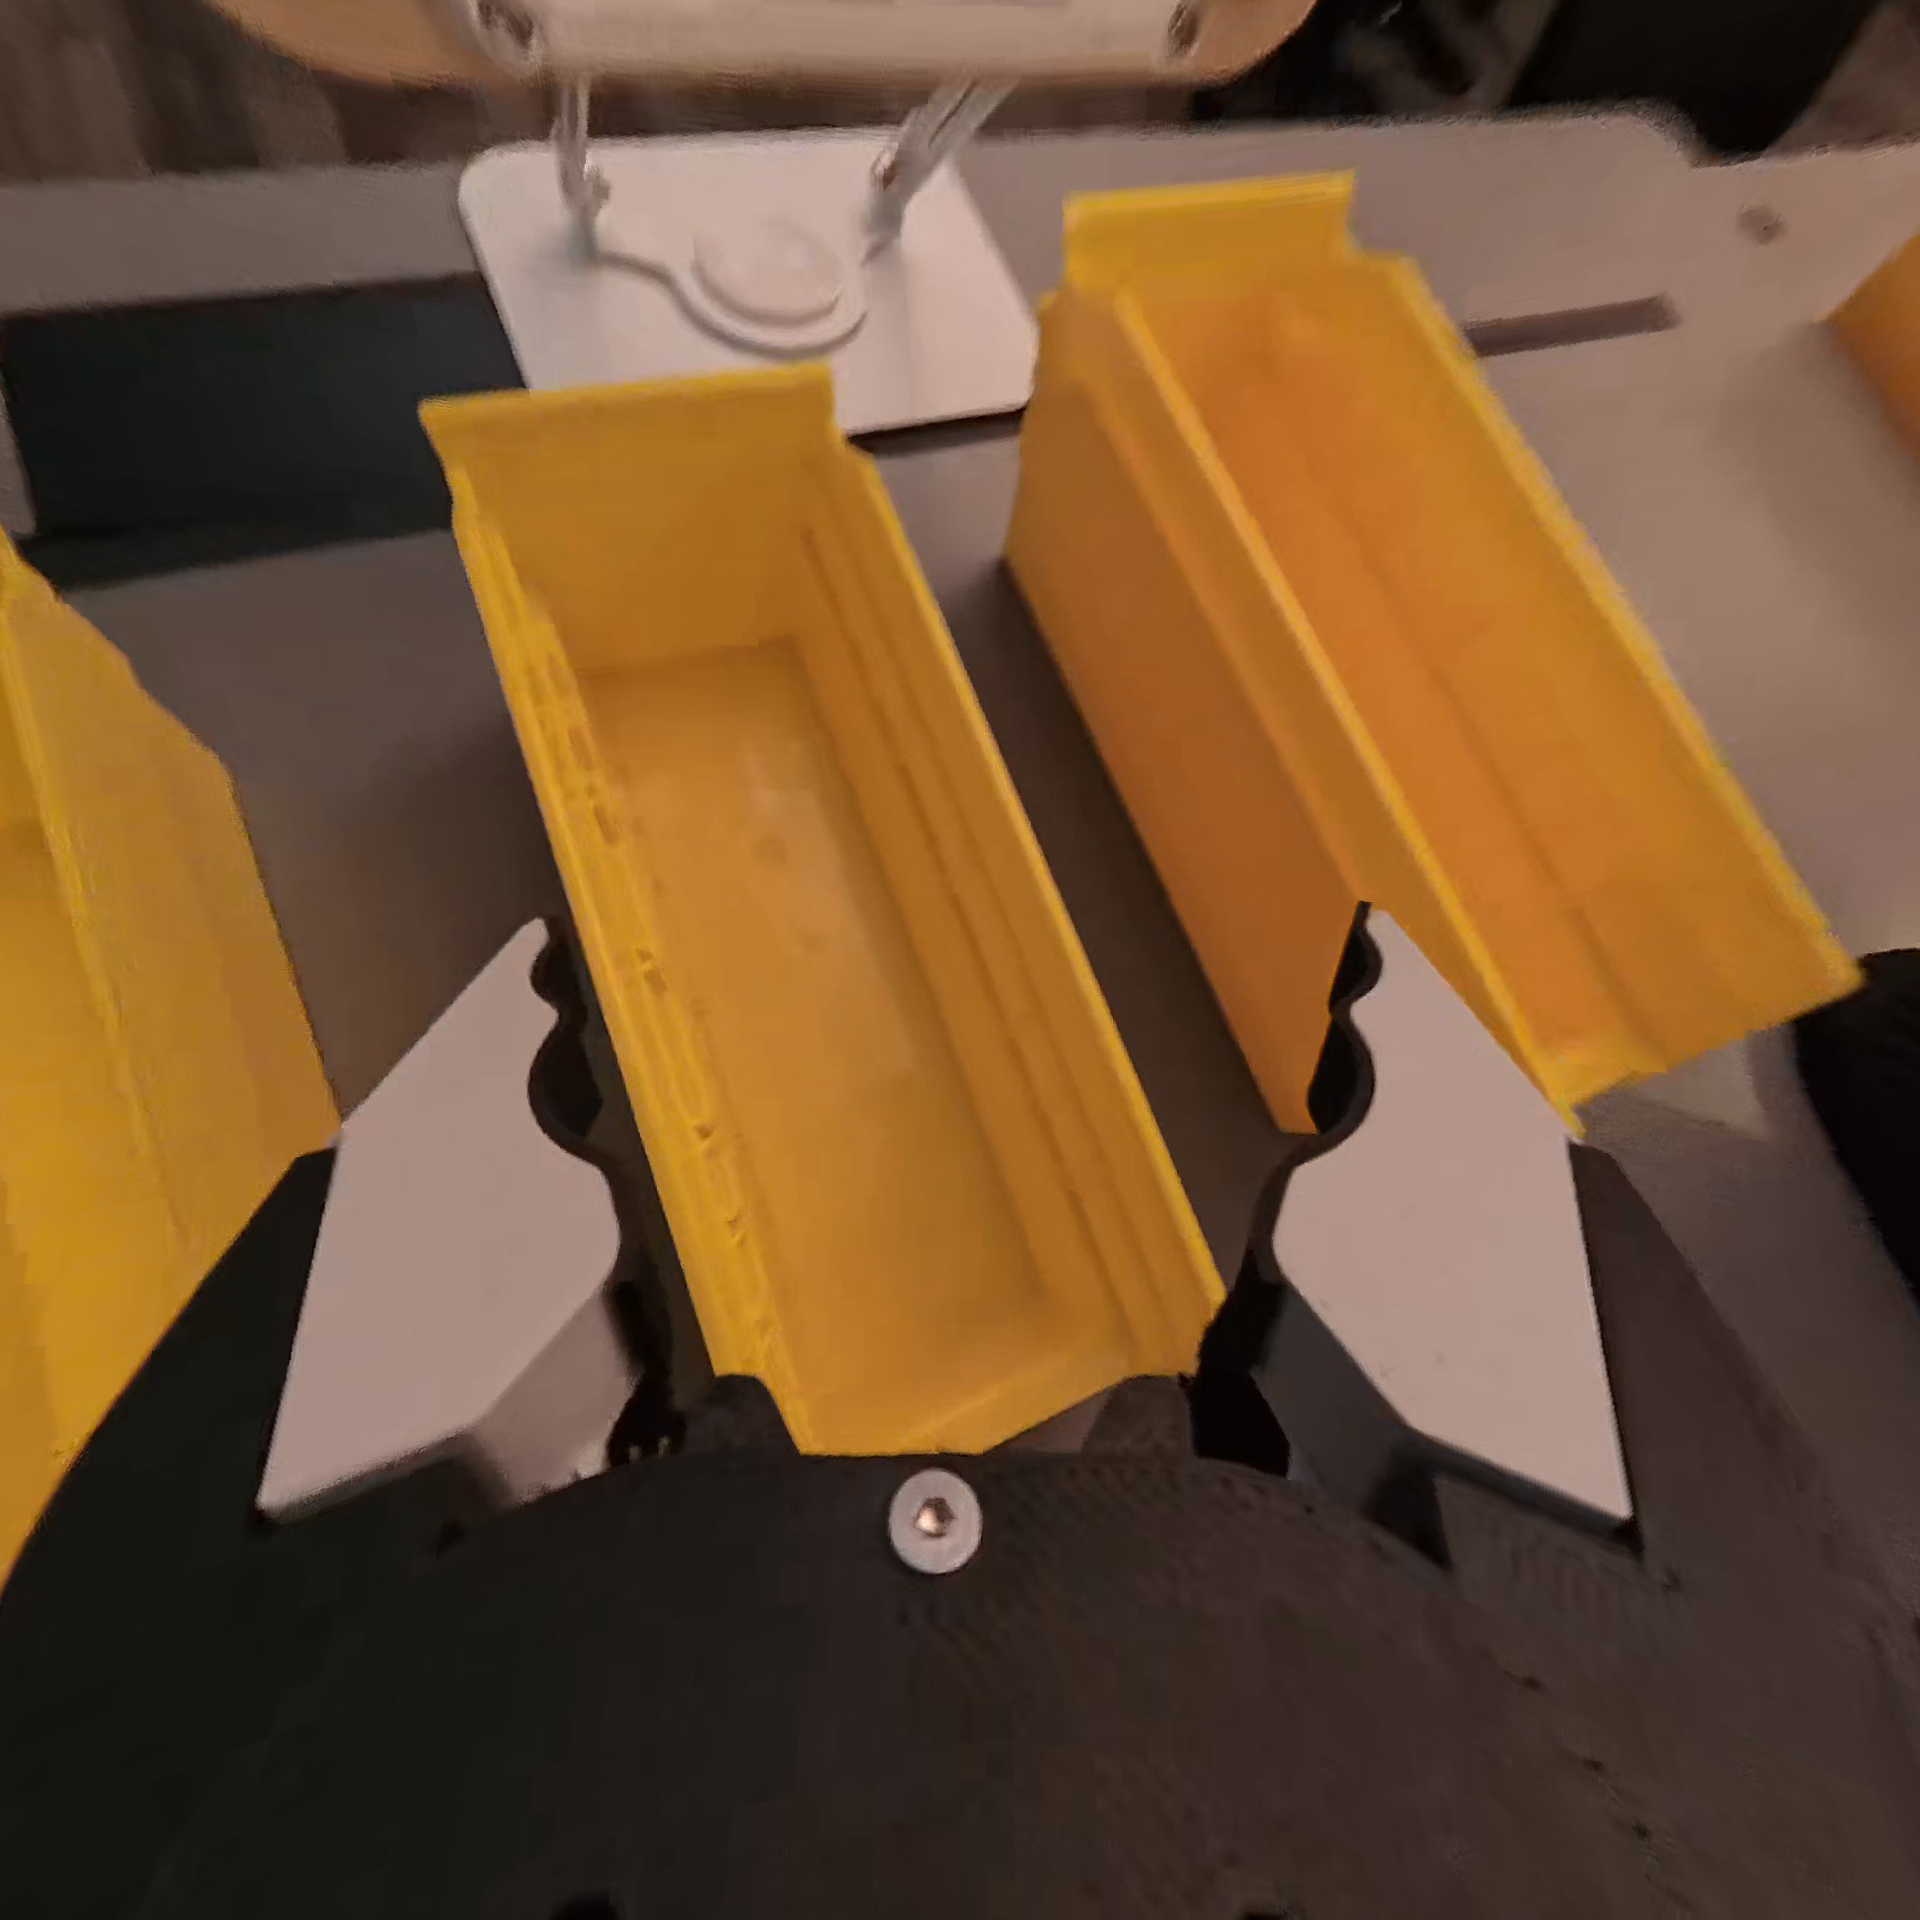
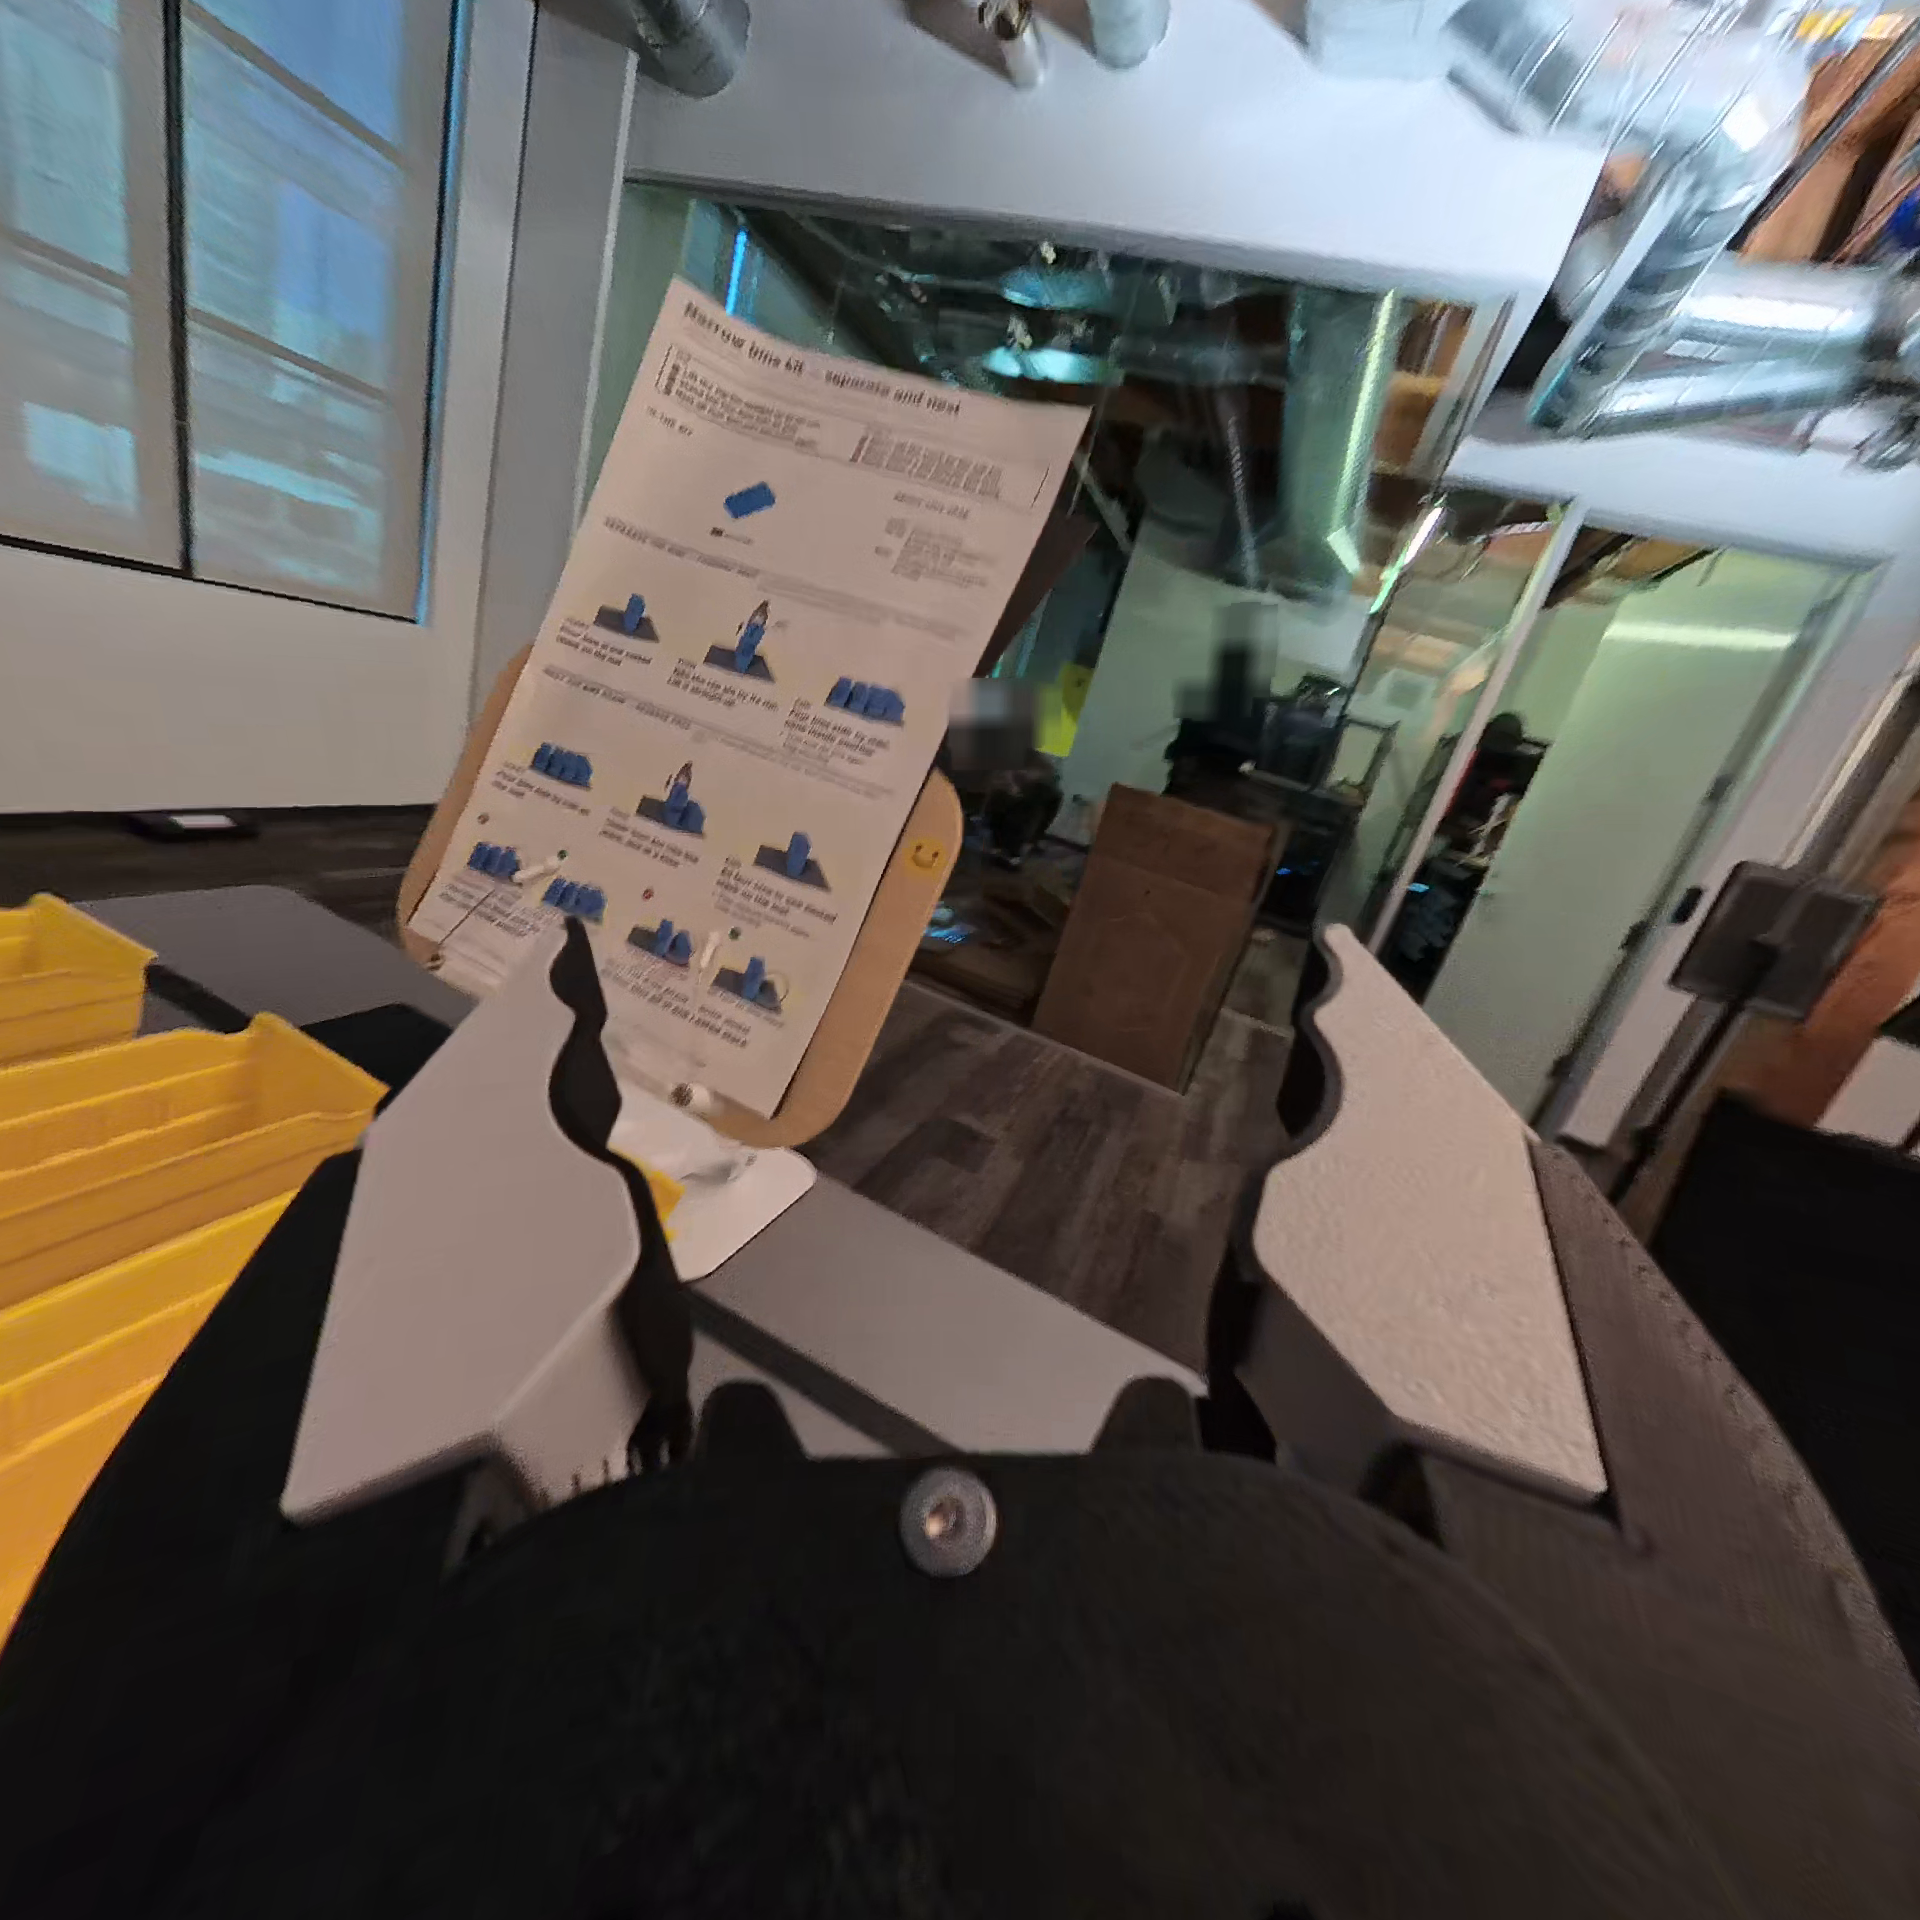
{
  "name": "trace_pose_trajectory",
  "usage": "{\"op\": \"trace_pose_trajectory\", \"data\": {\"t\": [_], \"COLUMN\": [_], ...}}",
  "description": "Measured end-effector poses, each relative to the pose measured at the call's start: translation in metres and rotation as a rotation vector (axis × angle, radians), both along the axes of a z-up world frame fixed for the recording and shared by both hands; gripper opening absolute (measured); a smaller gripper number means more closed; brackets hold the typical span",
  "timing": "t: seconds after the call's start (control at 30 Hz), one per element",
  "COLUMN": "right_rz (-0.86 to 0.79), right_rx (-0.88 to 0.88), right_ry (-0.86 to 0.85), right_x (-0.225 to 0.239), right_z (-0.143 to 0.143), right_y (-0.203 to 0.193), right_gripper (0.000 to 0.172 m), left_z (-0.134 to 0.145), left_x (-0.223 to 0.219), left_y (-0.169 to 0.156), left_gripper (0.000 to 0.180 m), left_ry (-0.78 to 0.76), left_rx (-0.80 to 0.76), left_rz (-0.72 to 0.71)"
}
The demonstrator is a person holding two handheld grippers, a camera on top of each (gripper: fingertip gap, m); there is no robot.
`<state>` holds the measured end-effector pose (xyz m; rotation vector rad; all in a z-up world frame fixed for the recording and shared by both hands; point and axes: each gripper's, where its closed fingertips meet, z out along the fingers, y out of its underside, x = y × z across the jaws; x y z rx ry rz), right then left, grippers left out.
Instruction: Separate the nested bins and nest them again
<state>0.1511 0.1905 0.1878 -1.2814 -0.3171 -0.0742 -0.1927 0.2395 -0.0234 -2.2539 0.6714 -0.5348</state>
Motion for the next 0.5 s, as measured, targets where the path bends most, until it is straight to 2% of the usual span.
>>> {"op": "trace_pose_trajectory", "data": {"t": [0.1,0.2,0.37,0.5], "right_rz": [0.015,0.017,0.023,0.019], "right_rx": [-0.007,-0.118,-0.155,-0.282], "right_ry": [-0.001,0.01,0.024,0.126], "right_x": [0.007,0.013,0.028,0.062], "right_z": [-0.018,-0.037,-0.04,-0.053], "right_y": [0.013,0.025,0.022,0.018], "right_gripper": [0.127,0.127,0.127,0.127], "left_z": [-0.017,-0.027,-0.048,-0.064], "left_x": [-0.006,-0.001,-0.002,-0.008], "left_y": [0.012,0.018,0.022,0.022], "left_gripper": [0.15,0.151,0.153,0.152], "left_ry": [0.176,0.228,0.356,0.417], "left_rx": [-0.006,-0.087,-0.189,-0.252], "left_rz": [0.072,0.108,0.153,0.195]}}
